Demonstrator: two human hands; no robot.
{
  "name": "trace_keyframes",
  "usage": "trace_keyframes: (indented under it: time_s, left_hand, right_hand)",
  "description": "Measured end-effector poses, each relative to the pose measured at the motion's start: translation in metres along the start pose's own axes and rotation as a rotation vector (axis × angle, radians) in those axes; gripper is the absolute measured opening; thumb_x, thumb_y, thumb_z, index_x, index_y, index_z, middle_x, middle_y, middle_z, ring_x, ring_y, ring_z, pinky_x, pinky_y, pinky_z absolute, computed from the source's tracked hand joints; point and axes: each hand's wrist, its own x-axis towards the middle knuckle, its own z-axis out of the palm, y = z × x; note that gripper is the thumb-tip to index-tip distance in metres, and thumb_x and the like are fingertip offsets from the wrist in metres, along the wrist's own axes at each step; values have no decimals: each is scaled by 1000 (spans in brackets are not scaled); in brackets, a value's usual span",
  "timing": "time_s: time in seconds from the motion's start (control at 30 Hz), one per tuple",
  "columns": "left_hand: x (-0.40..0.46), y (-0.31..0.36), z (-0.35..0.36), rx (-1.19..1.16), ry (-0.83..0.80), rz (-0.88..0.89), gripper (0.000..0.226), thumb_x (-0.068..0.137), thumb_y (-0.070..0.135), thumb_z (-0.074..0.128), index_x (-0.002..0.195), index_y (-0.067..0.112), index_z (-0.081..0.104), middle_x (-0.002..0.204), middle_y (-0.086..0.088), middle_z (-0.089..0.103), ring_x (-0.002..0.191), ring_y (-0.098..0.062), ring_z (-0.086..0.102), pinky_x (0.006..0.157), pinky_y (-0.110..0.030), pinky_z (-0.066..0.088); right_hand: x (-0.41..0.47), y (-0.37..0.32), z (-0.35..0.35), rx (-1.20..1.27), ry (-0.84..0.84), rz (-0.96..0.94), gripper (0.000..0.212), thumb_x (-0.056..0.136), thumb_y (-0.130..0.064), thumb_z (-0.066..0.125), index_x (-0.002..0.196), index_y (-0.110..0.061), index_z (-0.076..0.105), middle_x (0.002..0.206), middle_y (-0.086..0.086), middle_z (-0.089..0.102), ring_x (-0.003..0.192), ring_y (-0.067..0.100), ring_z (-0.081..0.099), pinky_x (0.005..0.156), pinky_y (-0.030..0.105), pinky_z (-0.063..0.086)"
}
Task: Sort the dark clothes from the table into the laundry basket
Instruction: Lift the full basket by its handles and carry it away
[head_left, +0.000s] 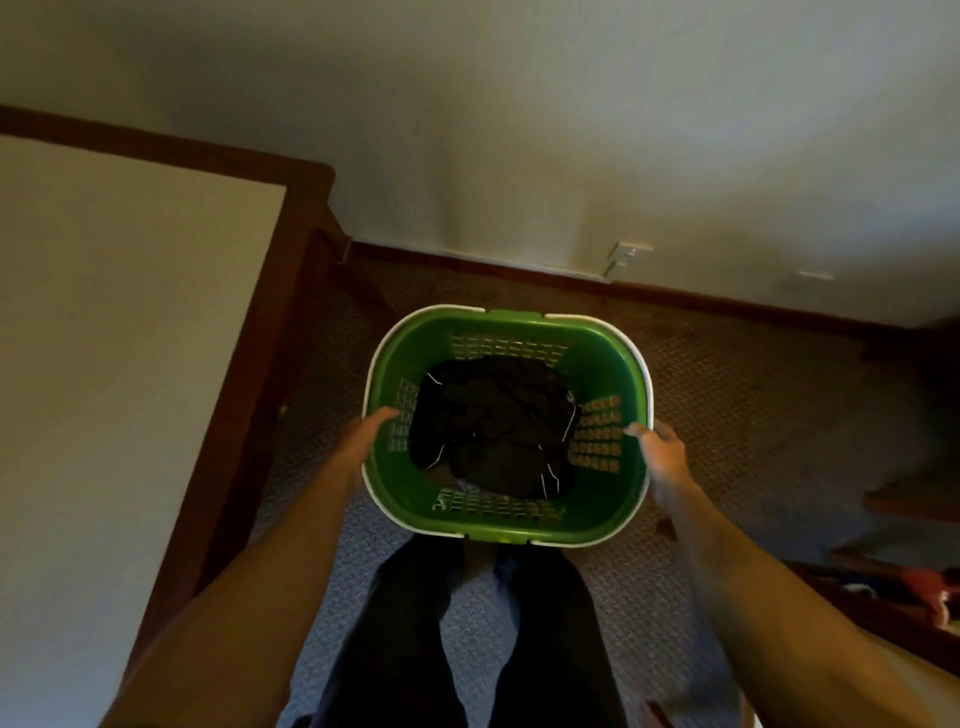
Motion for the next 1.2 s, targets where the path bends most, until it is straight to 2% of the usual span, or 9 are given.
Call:
trace_keyframes:
  time_s: [0.13, 0.2, 0.4, 0.5, 0.6, 0.7, 0.8, 0.97, 1.2]
  left_hand:
    - [-40, 6, 9, 122, 100, 104, 36, 86, 32, 74, 115, 14, 63, 103, -10, 65, 82, -26, 65, 66, -32, 54]
    - [-53, 5, 9, 159, 126, 137, 39, 86, 30, 75, 119, 17, 59, 110, -9, 61, 88, -27, 63, 73, -33, 53]
    - [-87, 13, 1, 251, 55, 204, 52, 83, 40, 74, 126, 14, 63, 111, -9, 69, 100, -28, 67, 92, -44, 57]
    - [-107, 21, 18, 256, -68, 204, 36, 88, 37, 73, 119, 21, 67, 105, -7, 73, 101, -24, 69, 97, -45, 55]
    - [-118, 30, 43, 362, -192, 210, 30, 92, 41, 69, 118, 25, 67, 106, -6, 74, 101, -22, 69, 95, -42, 54]
    - [-119, 40, 61, 410, -220, 224, 39, 93, 50, 64, 116, 19, 69, 101, -6, 76, 93, -19, 71, 82, -35, 55]
    - [-108, 47, 72, 382, -236, 215, 51, 94, 59, 57, 120, 16, 63, 97, -9, 78, 90, -23, 74, 88, -41, 58]
    - [-88, 63, 93, 449, -296, 255, 55, 98, 63, 44, 138, 26, 48, 100, -12, 76, 88, -26, 75, 71, -35, 54]
    - [-72, 72, 109, 92, -321, 109, 58, 102, 59, 35, 110, 10, 66, 96, -15, 76, 88, -30, 75, 80, -44, 61]
  right_hand:
    - [-20, -4, -3, -96, 21, -51, 27, 91, -21, 67, 116, -18, 57, 113, 12, 63, 101, 32, 61, 87, 44, 53]
    - [-37, -9, -3, -149, 74, -103, 26, 90, -27, 68, 113, -19, 57, 112, 11, 65, 101, 31, 61, 91, 43, 51]
    - [-85, -23, 0, -127, 20, -272, 24, 98, -40, 59, 101, -16, 60, 87, 11, 67, 72, 23, 66, 67, 41, 60]
    - [-109, -33, 19, -252, -56, -425, 14, 102, -29, 56, 94, -17, 53, 79, 8, 63, 64, 23, 64, 52, 31, 52]
    - [-123, -39, 48, -445, -131, -513, 11, 100, -21, 58, 94, -17, 50, 75, 1, 59, 64, 17, 59, 51, 24, 42]
    - [-122, -45, 72, -467, -155, -444, 11, 98, -17, 61, 94, -16, 51, 84, 5, 63, 73, 21, 64, 61, 34, 53]
    - [-113, -53, 81, -228, -254, -260, 11, 99, -21, 60, 101, -12, 53, 90, 15, 67, 72, 24, 68, 67, 42, 63]
    - [-87, -69, 87, -104, -291, -194, 36, 103, -46, 48, 106, -14, 65, 81, 11, 70, 65, 19, 66, 55, 28, 52]
    - [-75, -72, 102, 32, -327, -158, 51, 103, -54, 40, 102, -9, 65, 71, 9, 69, 59, 23, 64, 56, 33, 53]
